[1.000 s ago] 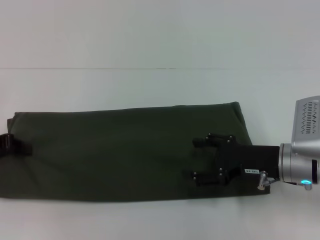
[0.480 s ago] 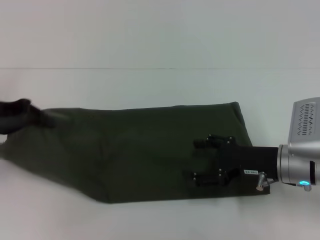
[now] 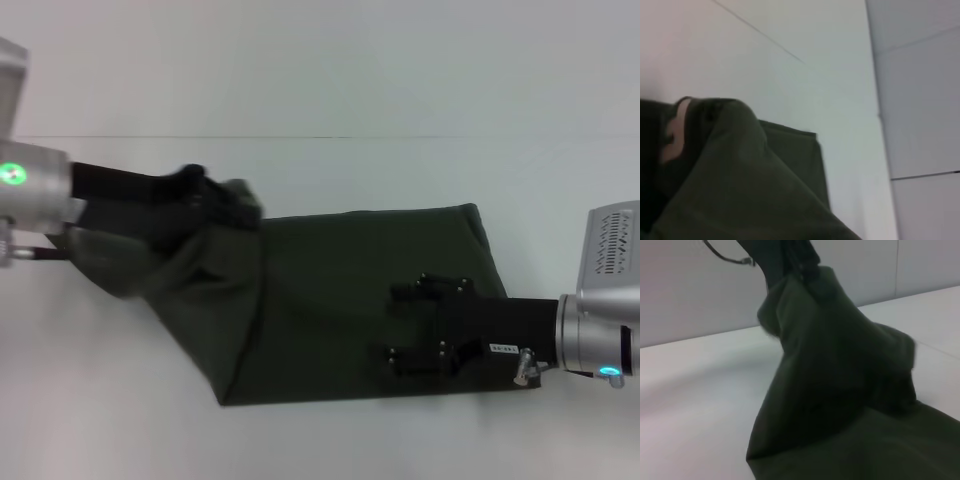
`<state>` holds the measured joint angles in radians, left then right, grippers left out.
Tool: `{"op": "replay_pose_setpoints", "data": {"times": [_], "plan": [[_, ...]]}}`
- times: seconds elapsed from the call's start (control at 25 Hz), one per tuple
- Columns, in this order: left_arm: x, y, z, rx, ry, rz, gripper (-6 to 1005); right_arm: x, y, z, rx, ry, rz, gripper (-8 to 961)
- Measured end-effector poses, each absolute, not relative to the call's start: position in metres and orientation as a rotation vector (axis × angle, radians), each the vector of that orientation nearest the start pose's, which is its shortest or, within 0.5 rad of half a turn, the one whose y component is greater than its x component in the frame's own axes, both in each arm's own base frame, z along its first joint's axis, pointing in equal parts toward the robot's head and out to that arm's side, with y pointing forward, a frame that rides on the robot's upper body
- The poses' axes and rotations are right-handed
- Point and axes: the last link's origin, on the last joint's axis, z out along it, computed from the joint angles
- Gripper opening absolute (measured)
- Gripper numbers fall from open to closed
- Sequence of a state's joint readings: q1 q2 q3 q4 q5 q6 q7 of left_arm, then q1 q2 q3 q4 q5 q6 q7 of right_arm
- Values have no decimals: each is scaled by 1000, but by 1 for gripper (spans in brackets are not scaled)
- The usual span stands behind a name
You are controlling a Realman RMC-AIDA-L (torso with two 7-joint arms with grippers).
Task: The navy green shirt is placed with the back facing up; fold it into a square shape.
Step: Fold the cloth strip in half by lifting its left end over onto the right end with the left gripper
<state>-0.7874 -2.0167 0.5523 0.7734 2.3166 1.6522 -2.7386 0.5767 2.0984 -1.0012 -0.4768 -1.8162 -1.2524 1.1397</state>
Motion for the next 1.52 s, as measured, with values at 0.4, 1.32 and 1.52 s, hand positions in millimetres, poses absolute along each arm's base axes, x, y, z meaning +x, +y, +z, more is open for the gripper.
{"op": "replay_pose_setpoints", "data": {"times": [0.4, 1.32, 1.52], "plan": [[-198, 379, -23, -2195, -2254, -660, 92, 257, 340, -66, -2756, 409, 498, 927], [-151, 399, -42, -2279, -2168, -803, 93, 260, 339, -70, -2756, 385, 479, 928], [-149, 398, -65, -2252, -2162, -817, 93, 263, 336, -72, -2758, 402, 478, 927]]}}
